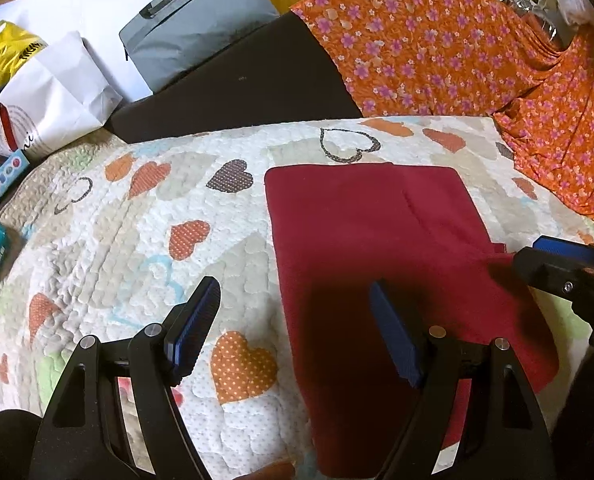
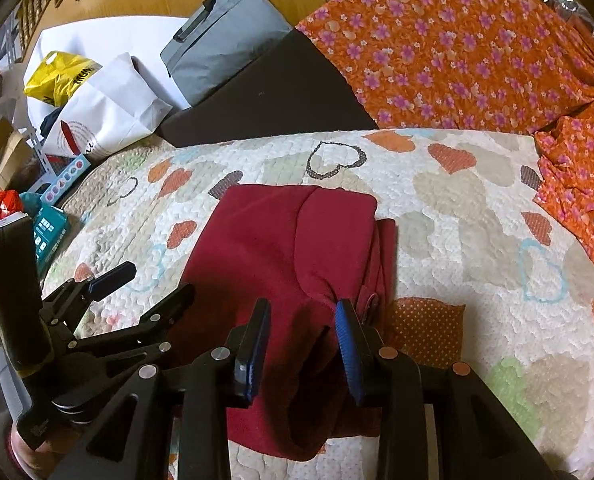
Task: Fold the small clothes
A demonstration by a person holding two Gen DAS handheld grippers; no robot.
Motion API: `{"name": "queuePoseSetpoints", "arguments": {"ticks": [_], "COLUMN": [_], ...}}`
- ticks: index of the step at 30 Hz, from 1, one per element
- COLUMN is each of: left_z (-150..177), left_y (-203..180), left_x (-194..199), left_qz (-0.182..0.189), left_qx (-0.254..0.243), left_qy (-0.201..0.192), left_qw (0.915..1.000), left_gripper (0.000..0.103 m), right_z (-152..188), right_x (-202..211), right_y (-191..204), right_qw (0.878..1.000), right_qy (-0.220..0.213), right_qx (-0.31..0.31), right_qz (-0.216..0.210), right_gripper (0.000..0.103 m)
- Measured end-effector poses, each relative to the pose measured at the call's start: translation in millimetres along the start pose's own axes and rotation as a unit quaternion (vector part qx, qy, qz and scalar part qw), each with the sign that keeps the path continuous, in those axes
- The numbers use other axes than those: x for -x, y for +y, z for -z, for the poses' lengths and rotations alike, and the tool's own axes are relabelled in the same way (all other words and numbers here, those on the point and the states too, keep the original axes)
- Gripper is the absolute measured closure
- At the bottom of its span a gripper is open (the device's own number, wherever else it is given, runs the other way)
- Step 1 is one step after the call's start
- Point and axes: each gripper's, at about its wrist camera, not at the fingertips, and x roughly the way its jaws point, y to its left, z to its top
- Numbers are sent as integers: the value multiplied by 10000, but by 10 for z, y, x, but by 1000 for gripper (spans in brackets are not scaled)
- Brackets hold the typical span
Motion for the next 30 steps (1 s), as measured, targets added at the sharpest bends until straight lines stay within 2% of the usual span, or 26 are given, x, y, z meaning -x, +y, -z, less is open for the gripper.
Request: {"name": "queuePoseSetpoints", "arguments": {"ticks": [30], "left_z": [11], "left_y": [-8], "left_x": [-9], "left_qz": [76], "left_qx": [67], "left_qy": [-14], "left_qw": [9999], "left_gripper": [25], "right_z": [45], "right_x": [-121], "right_y": [35], "right_qw": [9999], "right_qy": [118], "right_qx": [-15], "right_qz": [-33], "right_gripper": [69]}}
